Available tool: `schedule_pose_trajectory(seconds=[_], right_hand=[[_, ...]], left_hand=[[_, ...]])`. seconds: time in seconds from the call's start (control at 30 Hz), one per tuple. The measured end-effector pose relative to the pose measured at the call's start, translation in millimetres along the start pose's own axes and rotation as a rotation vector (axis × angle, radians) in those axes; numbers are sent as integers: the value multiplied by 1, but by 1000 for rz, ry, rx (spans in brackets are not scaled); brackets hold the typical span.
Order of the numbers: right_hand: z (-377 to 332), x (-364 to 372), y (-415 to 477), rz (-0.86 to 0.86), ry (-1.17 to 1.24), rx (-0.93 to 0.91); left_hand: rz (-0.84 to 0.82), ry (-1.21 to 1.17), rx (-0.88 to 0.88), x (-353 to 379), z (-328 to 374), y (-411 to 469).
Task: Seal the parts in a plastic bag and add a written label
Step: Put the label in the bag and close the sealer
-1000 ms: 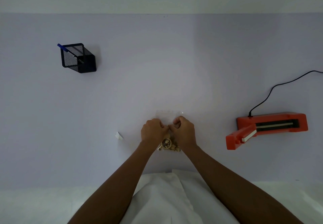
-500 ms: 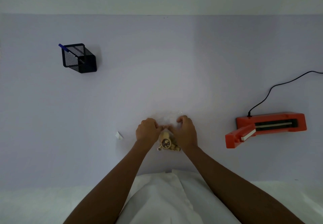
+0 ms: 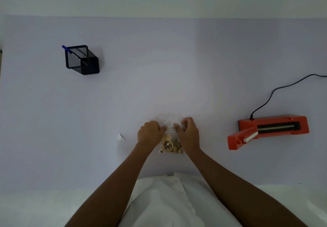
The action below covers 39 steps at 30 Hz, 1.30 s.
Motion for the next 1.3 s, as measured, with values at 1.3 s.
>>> schedule_pose_trajectory(seconds=[1.3], right_hand=[[28, -18, -33, -151, 128, 101]], left_hand=[[-46, -570, -91, 22, -37, -35]])
Point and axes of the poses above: each hand's wrist, its own y-axis towards the middle knuckle, its own x-axis out of the palm, z = x × y, the point moved 6 cm from there along y, towards the middle knuckle, and after that the axes turned 3 degrees about -x, right-handed, at the moved point
